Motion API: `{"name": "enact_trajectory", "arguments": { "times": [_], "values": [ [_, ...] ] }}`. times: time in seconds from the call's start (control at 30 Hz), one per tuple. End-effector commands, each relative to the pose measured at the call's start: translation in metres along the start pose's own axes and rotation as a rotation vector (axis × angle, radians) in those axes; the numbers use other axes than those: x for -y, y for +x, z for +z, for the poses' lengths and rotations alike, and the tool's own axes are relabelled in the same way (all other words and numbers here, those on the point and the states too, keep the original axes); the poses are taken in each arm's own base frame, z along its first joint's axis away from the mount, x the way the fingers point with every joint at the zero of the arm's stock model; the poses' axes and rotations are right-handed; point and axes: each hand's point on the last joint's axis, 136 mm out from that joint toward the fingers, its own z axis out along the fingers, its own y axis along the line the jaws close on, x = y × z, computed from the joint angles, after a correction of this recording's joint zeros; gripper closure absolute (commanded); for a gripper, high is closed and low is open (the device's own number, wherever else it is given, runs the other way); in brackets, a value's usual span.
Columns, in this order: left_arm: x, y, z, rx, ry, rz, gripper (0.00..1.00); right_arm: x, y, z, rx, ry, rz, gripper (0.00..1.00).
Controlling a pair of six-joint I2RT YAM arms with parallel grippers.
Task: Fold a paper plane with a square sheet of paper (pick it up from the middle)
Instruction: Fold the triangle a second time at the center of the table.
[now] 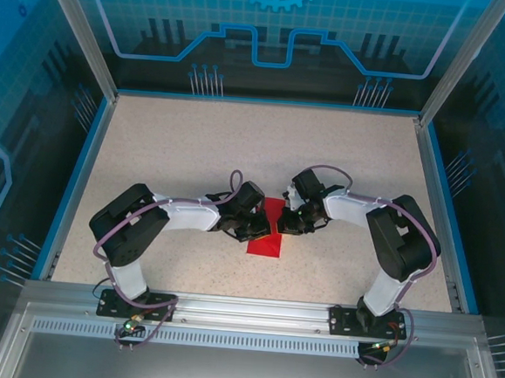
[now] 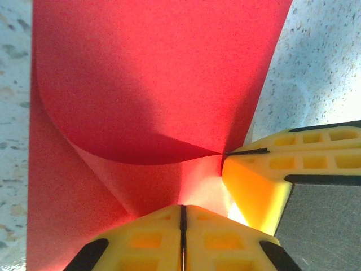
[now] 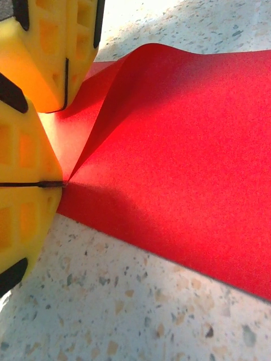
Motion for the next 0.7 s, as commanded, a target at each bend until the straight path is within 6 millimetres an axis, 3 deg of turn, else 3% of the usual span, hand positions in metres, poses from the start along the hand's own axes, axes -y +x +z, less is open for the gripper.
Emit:
{"name": "enact_trajectory", "arguments": {
  "times": [0.0, 0.67],
  "values": [
    [0.005, 0.001, 0.002, -0.017, 0.005, 0.03, 0.91, 0.005, -0.005, 0.003, 0.0, 0.015, -0.008, 0.93],
    [0.004, 0.001, 0.002, -0.017, -0.001, 0.033, 0.91, -0.008, -0.01, -0.004, 0.036, -0.038, -0.058, 0.94]
  ]
}}
